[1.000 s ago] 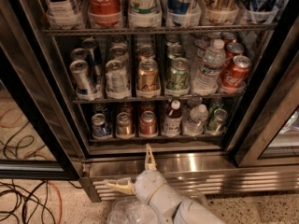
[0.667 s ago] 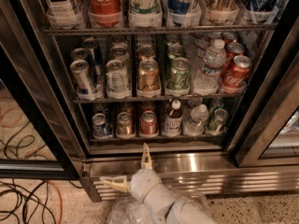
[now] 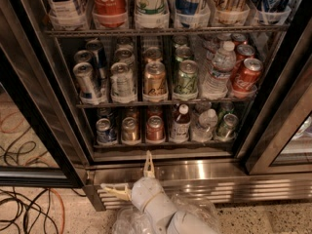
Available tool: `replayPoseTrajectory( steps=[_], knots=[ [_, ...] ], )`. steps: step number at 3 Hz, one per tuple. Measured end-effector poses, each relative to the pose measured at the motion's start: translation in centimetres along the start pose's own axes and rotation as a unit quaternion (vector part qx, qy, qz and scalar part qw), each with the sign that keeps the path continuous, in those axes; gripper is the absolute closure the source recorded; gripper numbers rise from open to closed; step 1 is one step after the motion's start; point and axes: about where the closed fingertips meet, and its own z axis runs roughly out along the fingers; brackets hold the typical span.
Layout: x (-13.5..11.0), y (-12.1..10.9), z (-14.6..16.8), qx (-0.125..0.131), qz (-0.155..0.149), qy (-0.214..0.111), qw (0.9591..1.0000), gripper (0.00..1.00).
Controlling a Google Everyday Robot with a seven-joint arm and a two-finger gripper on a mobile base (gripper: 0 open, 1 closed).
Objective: Pick pepsi can from bottom shelf of fridge
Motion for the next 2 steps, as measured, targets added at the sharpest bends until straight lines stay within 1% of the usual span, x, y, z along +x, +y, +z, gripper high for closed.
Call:
replayPoseTrajectory(
  steps=[2],
  knots=[
    [-0.3,1.8,2.3,-0.013,0.013,-0.020,0.9996,0.00]
  ],
)
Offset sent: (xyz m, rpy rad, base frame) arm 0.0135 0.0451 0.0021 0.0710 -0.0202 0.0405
